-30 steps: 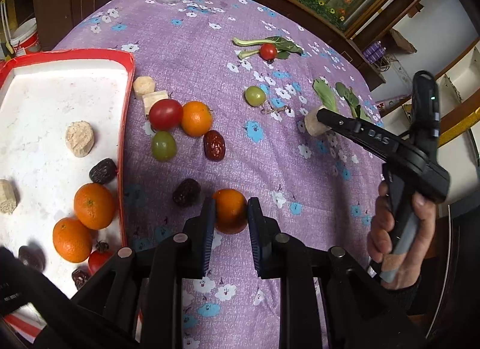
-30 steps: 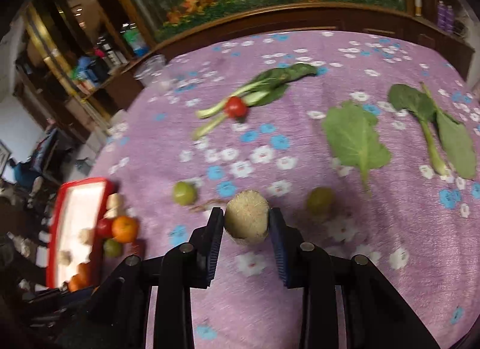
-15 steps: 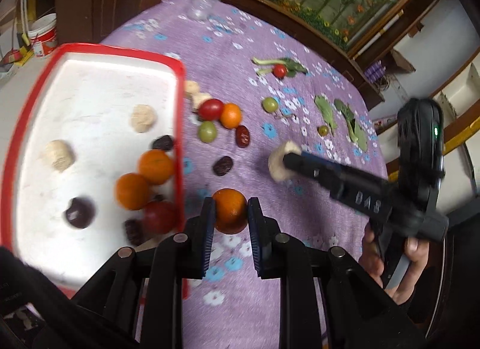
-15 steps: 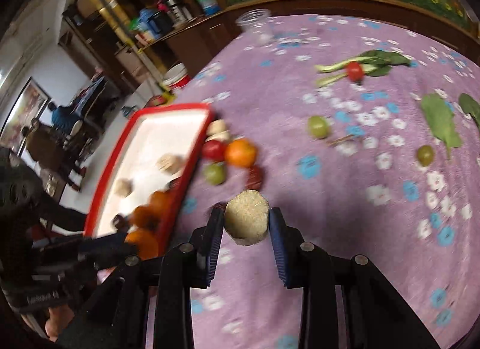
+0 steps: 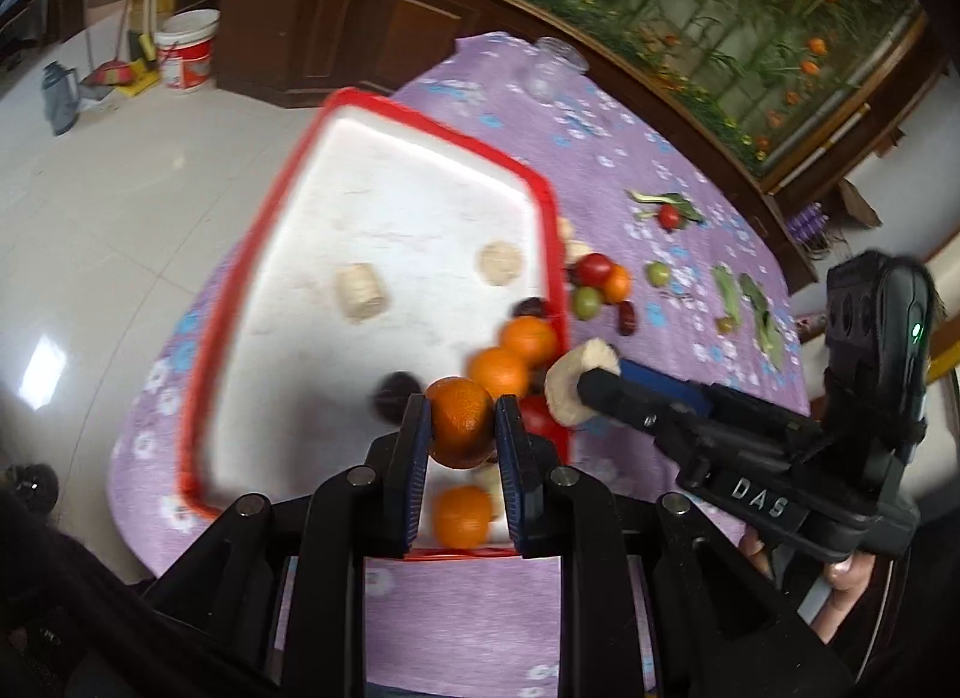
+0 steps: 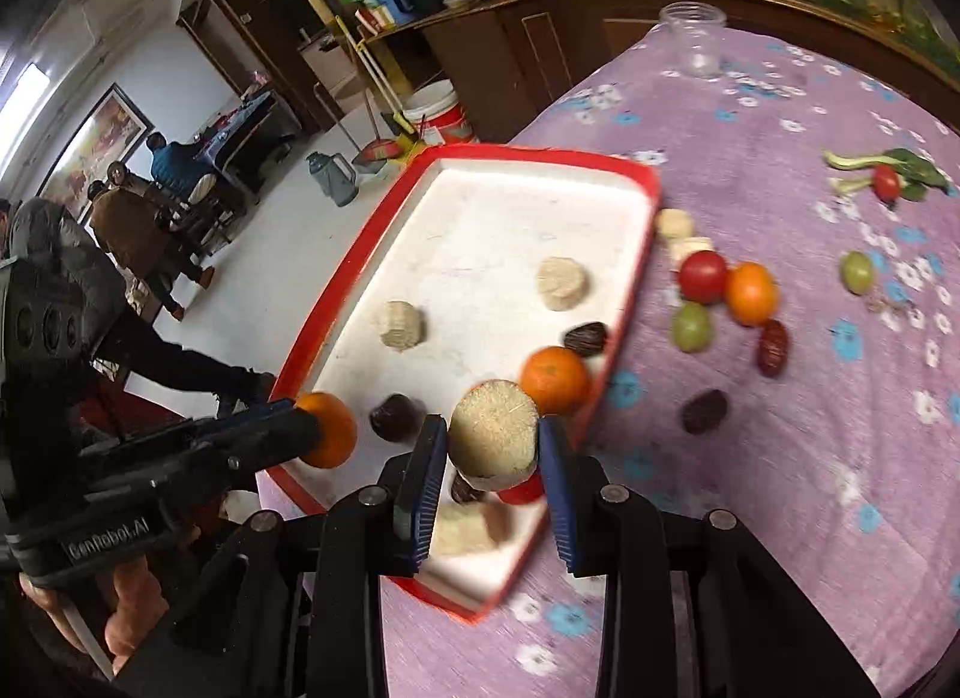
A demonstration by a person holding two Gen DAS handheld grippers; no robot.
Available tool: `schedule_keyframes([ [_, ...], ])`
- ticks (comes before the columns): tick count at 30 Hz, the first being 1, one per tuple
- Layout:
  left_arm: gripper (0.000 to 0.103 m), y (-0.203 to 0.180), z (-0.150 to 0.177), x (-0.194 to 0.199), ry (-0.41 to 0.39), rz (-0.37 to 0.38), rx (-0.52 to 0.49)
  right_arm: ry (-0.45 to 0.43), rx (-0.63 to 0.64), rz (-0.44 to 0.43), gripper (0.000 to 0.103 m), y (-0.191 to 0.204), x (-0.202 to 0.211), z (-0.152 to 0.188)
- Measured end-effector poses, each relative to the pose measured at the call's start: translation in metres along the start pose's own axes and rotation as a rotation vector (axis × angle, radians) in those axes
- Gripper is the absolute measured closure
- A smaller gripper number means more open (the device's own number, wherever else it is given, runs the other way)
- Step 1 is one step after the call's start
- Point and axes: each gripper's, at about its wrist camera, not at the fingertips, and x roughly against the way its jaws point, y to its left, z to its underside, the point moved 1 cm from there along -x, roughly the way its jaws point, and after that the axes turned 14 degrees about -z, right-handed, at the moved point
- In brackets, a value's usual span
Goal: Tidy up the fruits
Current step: 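Carry the orange with the left tool over the tray while the right tool carries the chunk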
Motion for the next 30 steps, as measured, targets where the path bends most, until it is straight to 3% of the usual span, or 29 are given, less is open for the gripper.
schedule_keyframes([
  [16,0.084,0.034,-0.005,-0.042,0.069,-0.078,0.033,0.066,-0.005,0.030,0.072,-0.002,-0.077,-0.046],
  [25,0.084,0.033,-0.009,-0.046,0.062,-0.102,0.006,0.053,-0.007,0.040,0.072,-0.012,-0.086,-0.055],
  [30,0.084,0.031,-0.009,-0.046,0.059,-0.116,-0.010,0.049,0.016,0.056,0.071,-0.004,-0.081,-0.043],
])
